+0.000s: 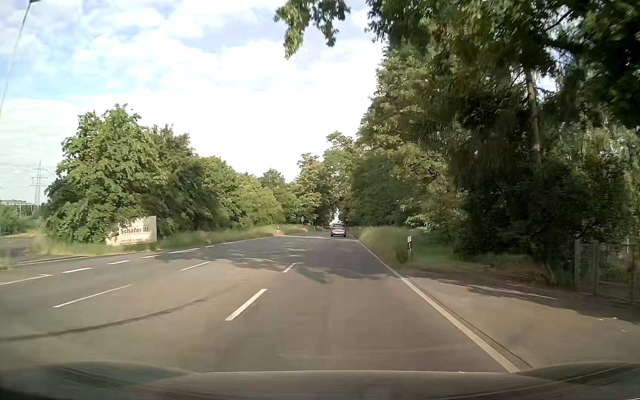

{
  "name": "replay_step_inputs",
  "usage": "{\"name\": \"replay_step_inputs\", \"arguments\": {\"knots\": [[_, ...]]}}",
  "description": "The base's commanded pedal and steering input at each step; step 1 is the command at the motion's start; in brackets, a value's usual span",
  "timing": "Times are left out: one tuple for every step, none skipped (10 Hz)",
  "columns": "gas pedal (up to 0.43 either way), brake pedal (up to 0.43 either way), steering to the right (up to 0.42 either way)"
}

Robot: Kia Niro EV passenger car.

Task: Follow the waypoints while adhering to traffic rules and regulations

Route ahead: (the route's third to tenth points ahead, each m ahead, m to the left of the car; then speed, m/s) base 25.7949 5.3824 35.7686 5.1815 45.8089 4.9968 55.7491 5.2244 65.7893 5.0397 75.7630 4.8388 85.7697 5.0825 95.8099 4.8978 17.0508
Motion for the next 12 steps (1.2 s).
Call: {"name": "replay_step_inputs", "arguments": {"knots": [[0.13,0.03,0.001],[0.13,0.03,0.0],[0.13,0.03,0.0],[0.13,0.03,0.0],[0.13,0.03,0.0],[0.13,0.03,0.0],[0.13,0.03,0.0],[0.13,0.03,0.0],[0.13,0.03,0.0],[0.13,0.03,0.0],[0.13,0.03,0.0],[0.13,0.03,0.0]]}}
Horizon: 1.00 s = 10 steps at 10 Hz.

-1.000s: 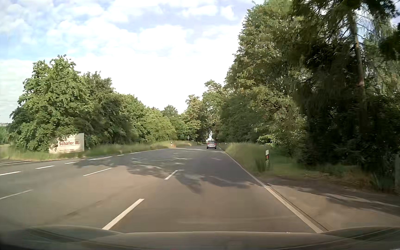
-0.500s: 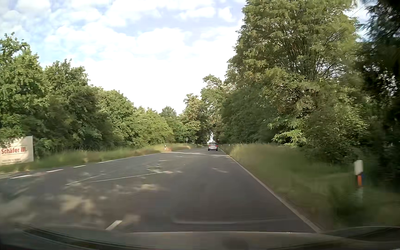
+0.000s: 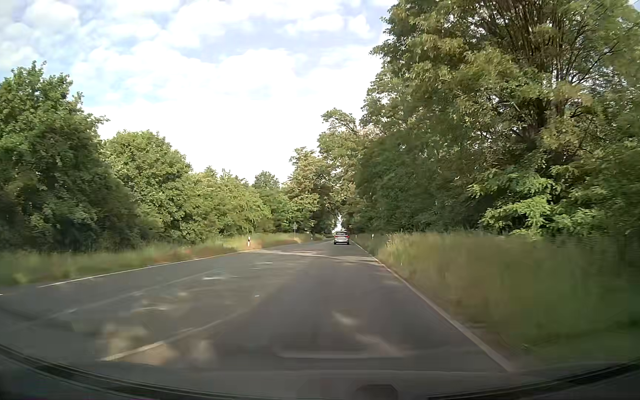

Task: Follow the waypoints while adhering to traffic rules and regulations

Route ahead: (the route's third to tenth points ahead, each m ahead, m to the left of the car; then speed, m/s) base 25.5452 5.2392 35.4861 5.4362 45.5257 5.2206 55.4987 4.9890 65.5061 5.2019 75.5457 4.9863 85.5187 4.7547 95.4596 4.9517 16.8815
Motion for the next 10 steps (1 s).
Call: {"name": "replay_step_inputs", "arguments": {"knots": [[0.13,0.03,0.0],[0.13,0.03,0.001],[0.13,0.03,0.001],[0.13,0.03,0.001],[0.13,0.03,0.001],[0.13,0.03,0.001],[0.13,0.03,0.001],[0.13,0.03,0.001],[0.13,0.03,0.001],[0.13,0.03,0.001]]}}
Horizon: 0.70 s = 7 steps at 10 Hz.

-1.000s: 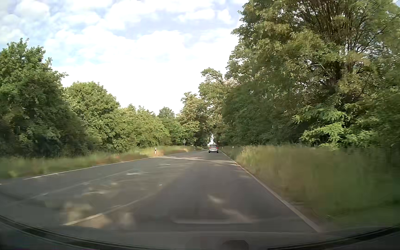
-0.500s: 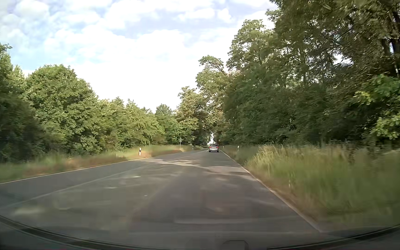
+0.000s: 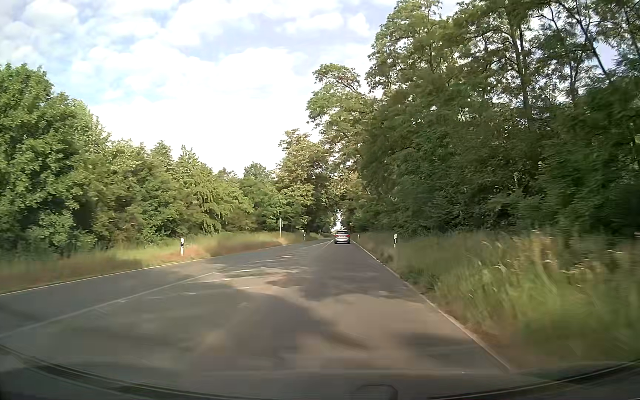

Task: Follow the waypoints while adhering to traffic rules and regulations

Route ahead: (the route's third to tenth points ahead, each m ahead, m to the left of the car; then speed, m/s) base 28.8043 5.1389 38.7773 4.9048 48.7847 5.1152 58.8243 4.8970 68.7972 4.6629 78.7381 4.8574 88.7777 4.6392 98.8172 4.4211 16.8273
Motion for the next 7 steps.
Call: {"name": "replay_step_inputs", "arguments": {"knots": [[0.13,0.03,0.001],[0.13,0.03,0.001],[0.13,0.03,0.001],[0.13,0.03,0.001],[0.13,0.03,0.001],[0.13,0.03,0.001],[0.13,0.03,0.001]]}}
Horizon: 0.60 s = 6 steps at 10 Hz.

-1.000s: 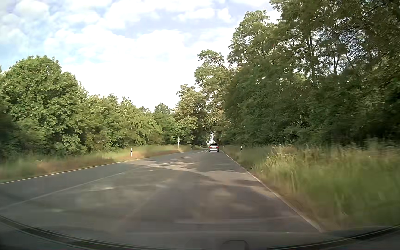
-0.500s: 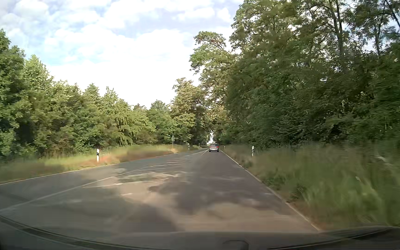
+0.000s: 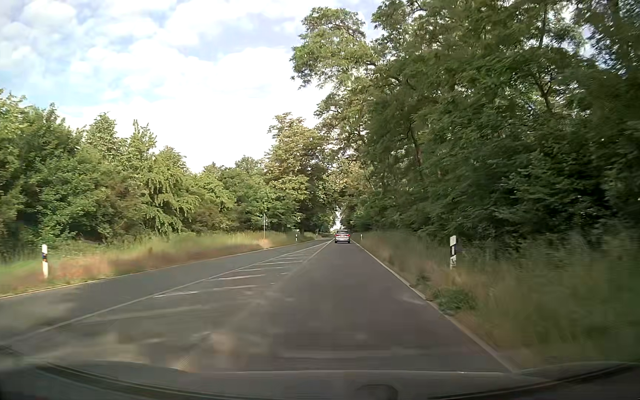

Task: Follow the waypoints while adhering to traffic rules and regulations

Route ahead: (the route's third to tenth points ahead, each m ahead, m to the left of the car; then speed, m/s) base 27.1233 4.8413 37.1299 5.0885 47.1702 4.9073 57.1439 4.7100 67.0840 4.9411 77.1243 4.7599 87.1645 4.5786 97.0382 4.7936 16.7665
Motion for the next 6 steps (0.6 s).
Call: {"name": "replay_step_inputs", "arguments": {"knots": [[0.138,0.03,0.001],[0.15,0.03,0.001],[0.157,0.03,0.001],[0.169,0.03,0.0],[0.169,0.03,0.001],[0.169,0.03,0.0]]}}
